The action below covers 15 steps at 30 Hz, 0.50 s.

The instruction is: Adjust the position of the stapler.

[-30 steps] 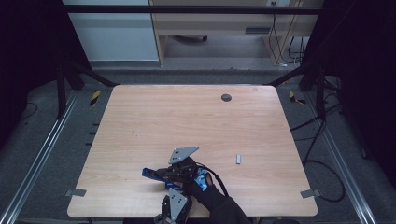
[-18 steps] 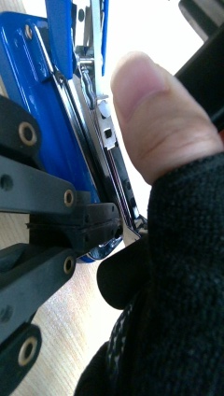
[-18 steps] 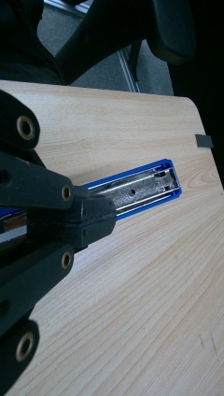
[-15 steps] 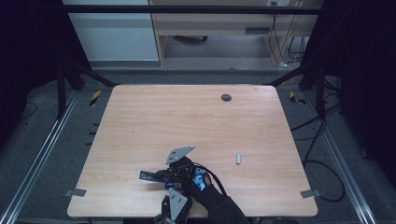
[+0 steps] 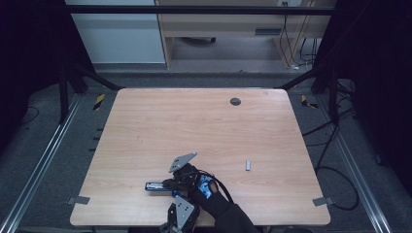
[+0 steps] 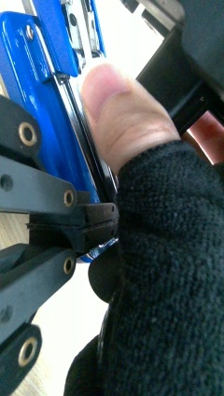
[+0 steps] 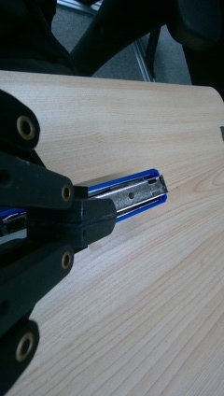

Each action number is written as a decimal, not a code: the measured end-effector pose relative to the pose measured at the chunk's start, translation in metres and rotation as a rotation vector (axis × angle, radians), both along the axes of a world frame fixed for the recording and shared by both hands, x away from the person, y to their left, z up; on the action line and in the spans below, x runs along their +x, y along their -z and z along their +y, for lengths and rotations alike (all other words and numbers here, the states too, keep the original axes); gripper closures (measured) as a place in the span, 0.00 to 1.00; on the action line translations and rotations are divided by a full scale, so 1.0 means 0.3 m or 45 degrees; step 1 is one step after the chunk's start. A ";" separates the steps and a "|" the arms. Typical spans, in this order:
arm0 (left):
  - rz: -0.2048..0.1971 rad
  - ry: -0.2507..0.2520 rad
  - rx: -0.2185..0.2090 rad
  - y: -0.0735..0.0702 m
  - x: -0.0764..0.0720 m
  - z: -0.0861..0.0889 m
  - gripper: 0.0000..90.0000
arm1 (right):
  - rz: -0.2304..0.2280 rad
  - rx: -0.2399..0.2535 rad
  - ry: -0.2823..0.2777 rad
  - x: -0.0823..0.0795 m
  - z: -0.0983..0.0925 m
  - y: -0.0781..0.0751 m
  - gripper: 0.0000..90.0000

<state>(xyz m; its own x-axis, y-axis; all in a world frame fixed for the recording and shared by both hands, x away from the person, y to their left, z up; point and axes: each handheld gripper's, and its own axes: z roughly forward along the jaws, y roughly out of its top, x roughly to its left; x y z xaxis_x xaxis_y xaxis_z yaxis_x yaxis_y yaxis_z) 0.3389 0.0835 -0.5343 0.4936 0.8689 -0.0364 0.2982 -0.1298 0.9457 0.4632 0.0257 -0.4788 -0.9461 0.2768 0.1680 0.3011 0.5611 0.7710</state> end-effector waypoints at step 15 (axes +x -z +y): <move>0.039 0.046 -0.045 -0.016 0.005 0.023 0.97 | -0.086 0.204 0.189 0.021 -0.153 -0.082 0.76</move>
